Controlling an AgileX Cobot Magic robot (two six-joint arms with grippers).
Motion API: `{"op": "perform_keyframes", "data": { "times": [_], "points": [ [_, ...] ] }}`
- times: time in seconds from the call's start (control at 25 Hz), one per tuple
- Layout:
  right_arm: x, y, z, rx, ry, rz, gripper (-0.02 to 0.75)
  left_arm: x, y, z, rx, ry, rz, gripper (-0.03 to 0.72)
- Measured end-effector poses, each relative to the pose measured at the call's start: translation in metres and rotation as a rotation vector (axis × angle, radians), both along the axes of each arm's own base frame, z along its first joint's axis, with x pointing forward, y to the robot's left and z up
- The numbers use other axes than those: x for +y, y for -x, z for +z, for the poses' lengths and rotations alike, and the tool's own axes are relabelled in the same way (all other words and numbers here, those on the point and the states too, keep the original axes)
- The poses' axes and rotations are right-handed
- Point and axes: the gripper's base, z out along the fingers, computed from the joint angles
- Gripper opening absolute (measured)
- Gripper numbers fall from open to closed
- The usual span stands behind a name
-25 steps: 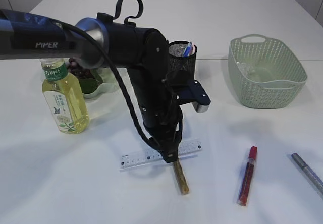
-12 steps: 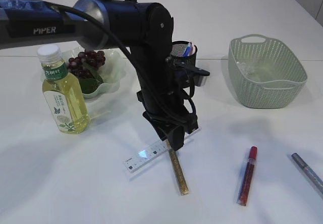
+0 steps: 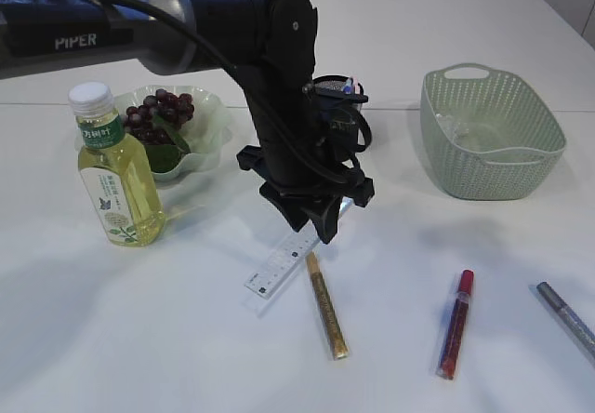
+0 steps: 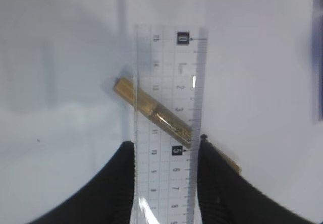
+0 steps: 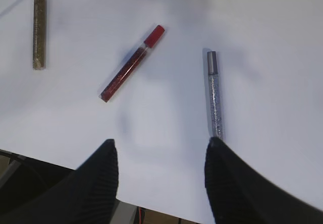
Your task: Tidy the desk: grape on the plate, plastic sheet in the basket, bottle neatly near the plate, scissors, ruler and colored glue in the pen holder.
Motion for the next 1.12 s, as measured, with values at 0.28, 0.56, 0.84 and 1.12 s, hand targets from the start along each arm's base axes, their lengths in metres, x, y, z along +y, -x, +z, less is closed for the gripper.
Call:
{"op": "perform_keyframes", "data": {
  "times": [0.28,0.56,0.84,1.12],
  "points": [
    [0.000,0.000,0.000,-0.001,-0.001,-0.002,0.438,-0.001,-0.009,0.001,-0.093,0.013,0.006,0.267],
    [0.000,0.000,0.000,-0.001,-0.001,-0.002,0.438,0.000,-0.016,0.001,-0.168,0.007,0.035,0.270],
    [0.000,0.000,0.000,-0.002,0.000,-0.002,0.438,0.011,-0.009,0.014,-0.281,0.075,0.094,0.271],
    [0.000,0.000,0.000,-0.002,0.000,-0.002,0.438,0.030,0.011,0.017,-0.489,0.243,0.111,0.272]
  ]
}}
